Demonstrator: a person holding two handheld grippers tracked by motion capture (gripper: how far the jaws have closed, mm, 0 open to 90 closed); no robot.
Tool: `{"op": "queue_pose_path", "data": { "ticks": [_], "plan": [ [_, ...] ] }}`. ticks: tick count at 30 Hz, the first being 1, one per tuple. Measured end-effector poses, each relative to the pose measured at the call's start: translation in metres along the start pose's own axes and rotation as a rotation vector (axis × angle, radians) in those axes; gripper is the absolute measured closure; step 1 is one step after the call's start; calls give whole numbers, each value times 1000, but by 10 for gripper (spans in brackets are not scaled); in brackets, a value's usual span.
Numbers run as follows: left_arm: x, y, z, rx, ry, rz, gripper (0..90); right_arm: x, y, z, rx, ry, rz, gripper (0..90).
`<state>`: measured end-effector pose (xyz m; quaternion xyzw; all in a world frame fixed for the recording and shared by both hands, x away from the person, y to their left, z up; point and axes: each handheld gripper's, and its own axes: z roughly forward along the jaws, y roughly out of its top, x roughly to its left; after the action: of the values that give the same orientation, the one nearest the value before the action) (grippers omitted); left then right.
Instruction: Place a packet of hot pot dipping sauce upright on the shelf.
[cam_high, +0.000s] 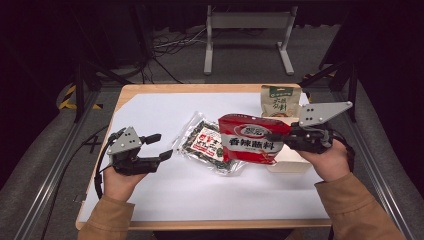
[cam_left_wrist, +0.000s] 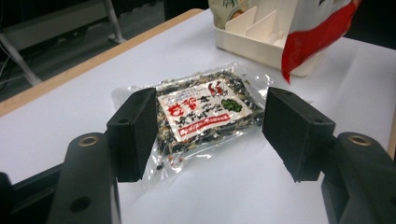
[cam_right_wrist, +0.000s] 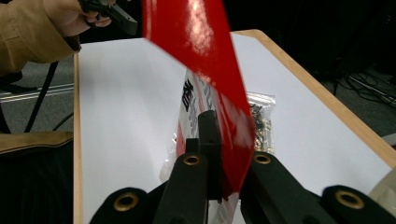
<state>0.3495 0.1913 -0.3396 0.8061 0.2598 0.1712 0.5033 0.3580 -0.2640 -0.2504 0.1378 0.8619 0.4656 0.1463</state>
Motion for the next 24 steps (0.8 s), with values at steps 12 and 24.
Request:
{"op": "queue_pose_path", "data": {
  "ticks": [12,24],
  "plan": [
    [21,-23,3,6,4,-70,352,-21,6,-17,25,-54,-3,891],
    [31,-40,4,39,53,-76,305,-44,13,-25,32,-80,-20,891]
  ]
}}
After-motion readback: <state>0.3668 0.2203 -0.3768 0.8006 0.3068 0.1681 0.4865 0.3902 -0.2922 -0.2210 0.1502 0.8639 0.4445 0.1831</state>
